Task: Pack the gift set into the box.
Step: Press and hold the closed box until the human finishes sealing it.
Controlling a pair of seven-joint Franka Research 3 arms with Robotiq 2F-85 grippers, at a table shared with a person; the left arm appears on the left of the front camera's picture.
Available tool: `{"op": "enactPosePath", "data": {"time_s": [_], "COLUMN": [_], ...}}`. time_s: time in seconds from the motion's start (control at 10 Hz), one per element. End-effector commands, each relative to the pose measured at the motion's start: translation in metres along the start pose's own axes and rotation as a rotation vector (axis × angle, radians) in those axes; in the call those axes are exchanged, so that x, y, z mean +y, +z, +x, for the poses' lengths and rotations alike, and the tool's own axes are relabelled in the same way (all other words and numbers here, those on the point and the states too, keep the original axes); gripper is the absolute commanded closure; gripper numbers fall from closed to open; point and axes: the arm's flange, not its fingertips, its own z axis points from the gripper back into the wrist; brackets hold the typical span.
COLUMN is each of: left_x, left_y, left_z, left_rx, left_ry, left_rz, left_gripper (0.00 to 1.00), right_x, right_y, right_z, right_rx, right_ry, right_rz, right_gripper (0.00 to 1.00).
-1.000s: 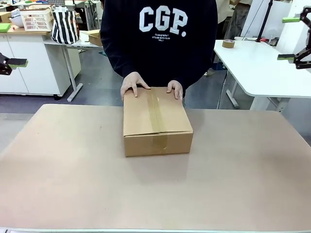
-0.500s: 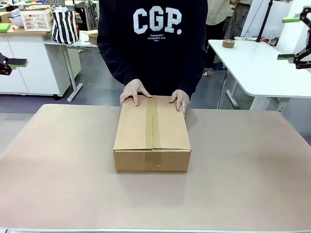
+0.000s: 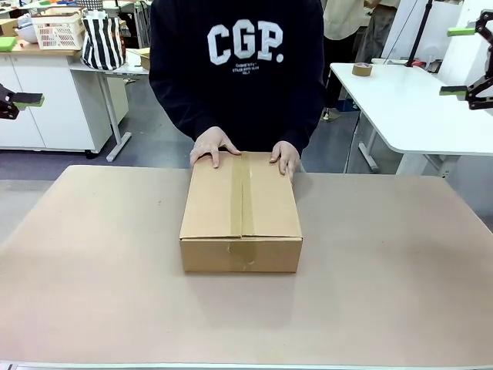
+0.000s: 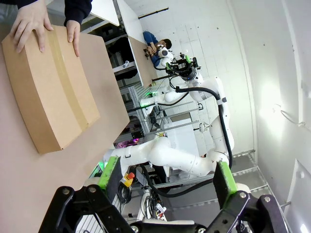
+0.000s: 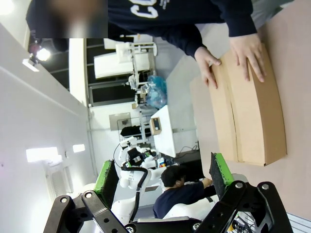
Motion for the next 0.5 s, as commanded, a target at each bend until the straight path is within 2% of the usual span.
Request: {"op": "enactPosePath", "data": {"time_s": [0.0, 0.3, 0.4], "left_x": [-0.002, -0.002, 0.0], "left_y": [-0.001, -0.001, 0.0], "left_z": [-0.002, -0.002, 0.0], "left_rx": [-0.003, -0.003, 0.0], "left_ry": [0.001, 0.001, 0.0], "left_rz": [-0.016, -0.016, 0.0], "left_gripper": [0.0, 0.0, 0.0], "right_x": [0.002, 0.0, 0.002], "right_y": [-0.003, 0.0, -0.025], "right_z": [-0.001, 0.0, 0.002], "right_rx": [-0.003, 0.0, 0.065], "right_ry": [-0.009, 0.0, 0.091], "right_rz": [0.026, 0.0, -0.054], "right_gripper": [0.0, 0.0, 0.0]}}
